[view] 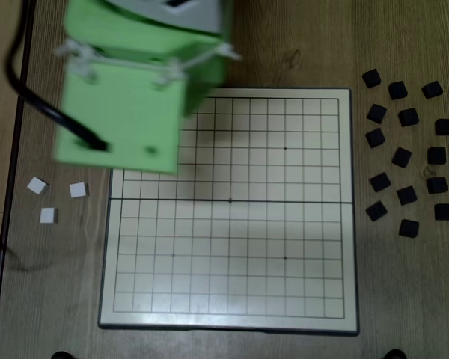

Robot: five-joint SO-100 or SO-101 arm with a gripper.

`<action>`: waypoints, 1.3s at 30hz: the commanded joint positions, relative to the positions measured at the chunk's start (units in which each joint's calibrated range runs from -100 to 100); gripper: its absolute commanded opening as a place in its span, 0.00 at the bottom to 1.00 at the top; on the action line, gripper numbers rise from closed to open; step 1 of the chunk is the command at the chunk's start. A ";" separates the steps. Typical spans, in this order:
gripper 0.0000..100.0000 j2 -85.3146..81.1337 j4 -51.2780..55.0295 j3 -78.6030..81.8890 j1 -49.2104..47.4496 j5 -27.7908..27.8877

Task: Grasp a White stone and put it on the board on position (0,0).

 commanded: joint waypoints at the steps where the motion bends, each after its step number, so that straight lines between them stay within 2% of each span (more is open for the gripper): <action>1: 0.06 -0.42 -0.09 -7.32 -4.27 0.10; 9: 0.06 4.92 0.15 -10.31 -8.55 -0.15; 24: 0.06 17.30 -2.99 -15.92 -9.64 2.54; 39: 0.06 23.40 -3.48 -18.91 -10.00 2.54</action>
